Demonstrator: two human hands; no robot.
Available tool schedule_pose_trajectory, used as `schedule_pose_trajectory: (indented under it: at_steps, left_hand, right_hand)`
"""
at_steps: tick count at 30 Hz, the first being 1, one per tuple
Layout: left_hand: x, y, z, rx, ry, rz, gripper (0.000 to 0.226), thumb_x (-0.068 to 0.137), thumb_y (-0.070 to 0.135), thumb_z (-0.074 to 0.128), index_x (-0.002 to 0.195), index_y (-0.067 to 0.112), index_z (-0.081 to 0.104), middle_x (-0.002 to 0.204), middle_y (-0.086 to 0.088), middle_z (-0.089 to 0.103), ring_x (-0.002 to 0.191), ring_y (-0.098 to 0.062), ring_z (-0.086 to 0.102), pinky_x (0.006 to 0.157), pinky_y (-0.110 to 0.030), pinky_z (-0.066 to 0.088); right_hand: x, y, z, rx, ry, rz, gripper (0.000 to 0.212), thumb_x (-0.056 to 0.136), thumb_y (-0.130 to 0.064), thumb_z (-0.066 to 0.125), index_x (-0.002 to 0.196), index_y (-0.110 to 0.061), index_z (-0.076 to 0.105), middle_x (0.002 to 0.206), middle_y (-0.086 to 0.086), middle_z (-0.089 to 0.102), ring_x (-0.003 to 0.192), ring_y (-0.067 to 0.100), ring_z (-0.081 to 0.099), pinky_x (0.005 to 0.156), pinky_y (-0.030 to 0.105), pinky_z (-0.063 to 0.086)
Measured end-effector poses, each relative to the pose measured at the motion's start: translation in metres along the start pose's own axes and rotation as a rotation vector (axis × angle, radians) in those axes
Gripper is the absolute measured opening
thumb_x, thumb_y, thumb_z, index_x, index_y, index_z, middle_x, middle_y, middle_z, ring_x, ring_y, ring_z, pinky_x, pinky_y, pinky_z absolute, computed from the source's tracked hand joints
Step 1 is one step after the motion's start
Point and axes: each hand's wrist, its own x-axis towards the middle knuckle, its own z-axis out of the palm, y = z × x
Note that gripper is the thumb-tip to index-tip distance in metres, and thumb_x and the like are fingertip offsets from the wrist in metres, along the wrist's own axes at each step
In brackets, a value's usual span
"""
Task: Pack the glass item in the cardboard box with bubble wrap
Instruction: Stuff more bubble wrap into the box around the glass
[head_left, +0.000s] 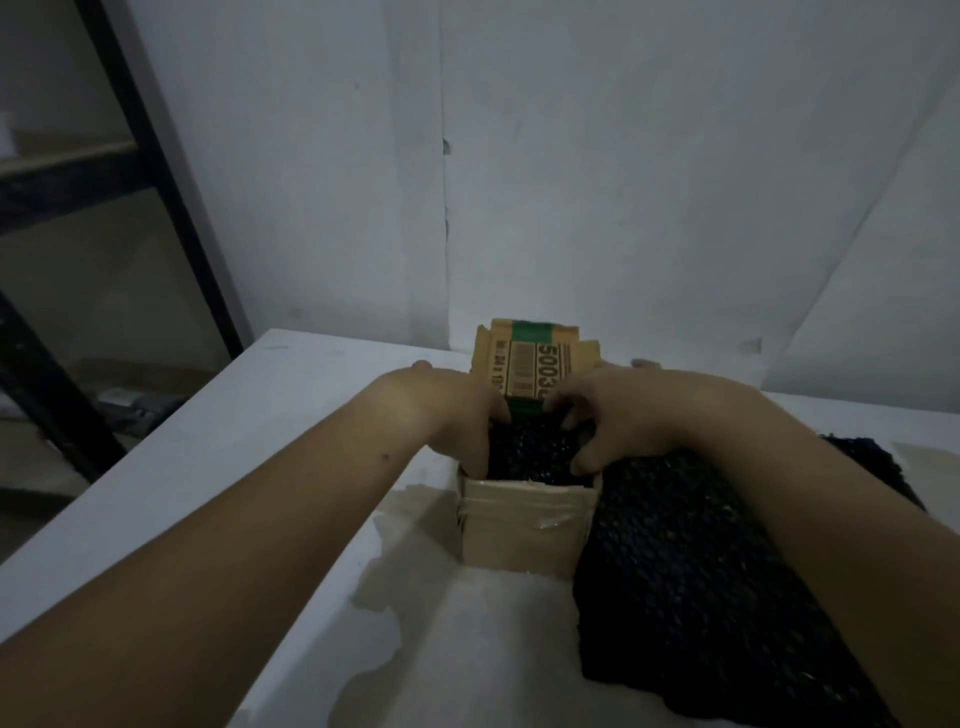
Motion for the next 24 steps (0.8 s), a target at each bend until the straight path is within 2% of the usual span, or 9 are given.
schedule_pose_trajectory:
  at_steps: [2,4,7,10,12,15,17,21,24]
  left_hand:
    - [0.006,0.012,0.002,0.066,-0.047,-0.023,0.045,0.078,0.032,0.066,0.123,0.032,0.059,0.107,0.002,0.061,0.079,-0.015,0.046,0.089,-0.04,0.033]
    - [0.014,0.025,0.007,0.133,-0.066,-0.054,0.027,0.083,0.019,0.058,0.109,0.022,0.062,0.092,0.001,0.059,0.088,-0.021,0.05,0.105,-0.049,0.024]
    - [0.018,0.035,0.017,0.223,0.012,-0.078,0.012,0.089,0.016,0.05,0.098,0.019,0.058,0.088,0.002,0.055,0.099,-0.024,0.051,0.112,-0.052,0.014]
    - [0.017,0.031,0.019,0.245,0.043,-0.067,0.015,0.088,0.019,0.051,0.1,0.021,0.061,0.092,0.002,0.058,0.09,-0.021,0.049,0.112,-0.052,0.014]
    - [0.014,0.021,0.013,0.147,0.0,-0.012,0.012,0.084,0.026,0.059,0.096,0.024,0.06,0.087,0.004,0.059,0.088,-0.02,0.051,0.108,-0.05,0.022]
    - [0.004,0.002,-0.006,-0.169,-0.042,0.056,0.05,0.071,0.051,0.071,0.118,0.034,0.061,0.109,0.011,0.065,0.098,-0.014,0.058,0.096,-0.038,0.044]
    - [-0.002,-0.005,-0.014,-0.297,0.003,0.105,0.07,0.064,0.056,0.07,0.131,0.042,0.055,0.12,0.019,0.063,0.103,-0.01,0.058,0.092,-0.033,0.048]
    - [0.001,-0.006,-0.007,-0.126,-0.012,0.055,0.086,0.06,0.062,0.073,0.14,0.044,0.045,0.131,0.017,0.058,0.112,-0.015,0.055,0.098,-0.037,0.045]
    - [0.007,-0.003,0.0,-0.112,-0.043,0.033,0.083,0.064,0.06,0.078,0.139,0.044,0.046,0.127,0.013,0.058,0.099,-0.014,0.051,0.084,-0.032,0.043]
  right_hand:
    - [0.002,-0.004,0.007,-0.16,0.023,0.028,0.078,0.068,-0.053,0.076,0.139,-0.039,0.046,0.13,-0.009,0.058,0.131,0.016,0.04,0.114,0.049,0.011]
    - [0.007,-0.012,0.016,-0.205,-0.024,0.057,0.078,0.07,-0.052,0.075,0.14,-0.032,0.046,0.135,0.0,0.052,0.136,0.022,0.033,0.116,0.051,0.004]
    - [0.013,-0.021,0.027,-0.226,-0.065,0.09,0.062,0.076,-0.04,0.074,0.13,-0.023,0.048,0.134,0.009,0.049,0.135,0.029,0.031,0.116,0.05,0.009]
    - [0.016,-0.025,0.033,-0.26,-0.054,0.114,0.059,0.077,-0.031,0.073,0.129,-0.022,0.047,0.139,0.013,0.043,0.138,0.035,0.023,0.117,0.051,0.011]
    - [0.014,-0.022,0.03,-0.217,-0.082,0.112,0.065,0.075,-0.039,0.075,0.131,-0.025,0.047,0.141,0.011,0.041,0.139,0.034,0.022,0.117,0.051,0.015]
    - [0.006,-0.012,0.016,-0.078,-0.131,0.057,0.078,0.069,-0.054,0.077,0.136,-0.029,0.048,0.138,0.002,0.049,0.132,0.023,0.038,0.113,0.046,0.029]
    - [0.002,-0.007,0.006,0.062,-0.137,0.007,0.08,0.067,-0.052,0.078,0.138,-0.03,0.049,0.134,-0.004,0.055,0.122,0.017,0.05,0.106,0.041,0.04]
    - [0.005,-0.005,0.001,-0.115,-0.007,0.039,0.071,0.069,-0.046,0.078,0.135,-0.033,0.054,0.126,-0.008,0.061,0.129,0.017,0.044,0.116,0.049,0.014]
    - [0.01,-0.014,0.007,-0.239,-0.059,0.076,0.072,0.069,-0.047,0.077,0.135,-0.028,0.052,0.129,0.0,0.056,0.132,0.024,0.04,0.116,0.052,0.006]
